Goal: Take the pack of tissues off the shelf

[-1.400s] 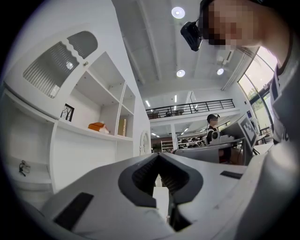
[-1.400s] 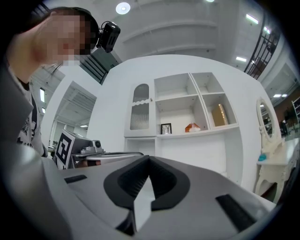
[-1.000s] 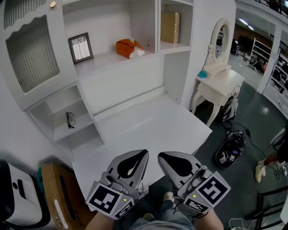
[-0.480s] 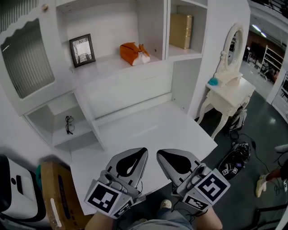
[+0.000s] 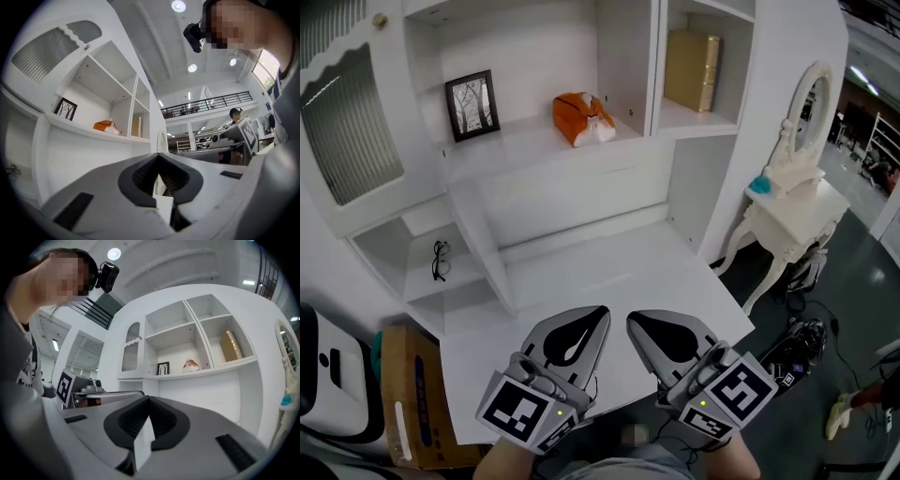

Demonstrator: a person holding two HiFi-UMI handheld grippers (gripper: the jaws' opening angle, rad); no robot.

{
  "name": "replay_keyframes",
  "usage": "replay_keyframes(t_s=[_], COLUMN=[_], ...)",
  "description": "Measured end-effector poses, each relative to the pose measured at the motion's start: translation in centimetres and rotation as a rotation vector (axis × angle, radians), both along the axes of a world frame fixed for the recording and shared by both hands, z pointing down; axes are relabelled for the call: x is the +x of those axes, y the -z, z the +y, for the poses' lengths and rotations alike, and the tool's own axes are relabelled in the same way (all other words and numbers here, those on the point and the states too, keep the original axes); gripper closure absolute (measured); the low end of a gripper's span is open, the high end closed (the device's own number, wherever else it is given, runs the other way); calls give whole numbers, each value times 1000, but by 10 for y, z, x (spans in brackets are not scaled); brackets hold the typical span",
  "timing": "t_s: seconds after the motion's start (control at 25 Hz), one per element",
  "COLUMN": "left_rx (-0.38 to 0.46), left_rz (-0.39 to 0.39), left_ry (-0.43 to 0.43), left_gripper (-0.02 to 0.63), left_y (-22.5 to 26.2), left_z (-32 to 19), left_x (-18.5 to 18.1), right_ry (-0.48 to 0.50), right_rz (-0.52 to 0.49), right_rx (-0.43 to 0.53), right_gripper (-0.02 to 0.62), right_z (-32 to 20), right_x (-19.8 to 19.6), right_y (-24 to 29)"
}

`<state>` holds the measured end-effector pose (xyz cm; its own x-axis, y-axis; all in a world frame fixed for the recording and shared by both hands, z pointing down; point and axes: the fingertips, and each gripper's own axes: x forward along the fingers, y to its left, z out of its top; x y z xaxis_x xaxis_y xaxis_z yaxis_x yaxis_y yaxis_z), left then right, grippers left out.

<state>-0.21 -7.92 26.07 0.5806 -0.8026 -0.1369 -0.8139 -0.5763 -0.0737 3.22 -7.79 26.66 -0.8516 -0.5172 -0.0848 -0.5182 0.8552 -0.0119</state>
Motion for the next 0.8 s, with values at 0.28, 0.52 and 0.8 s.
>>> replay_keyframes(t_s=[0.28,0.52,0.8], left_rx=[-16,-25,-34], left_rz=[11,30,11], left_ry=[59,96,128], left_gripper=[568,568,568], left_y=[-1,-5,-11], left_z=[-20,-31,-38], left_x=[12,24,25], right_ry=[52,102,136], right_rz=[-6,-18,-35], right_rx=[-14,-29,-47], right_gripper=[591,591,591], right_z=[-24,-37,-48], right_x=[14,25,24], right_y=[-2,-9,-15])
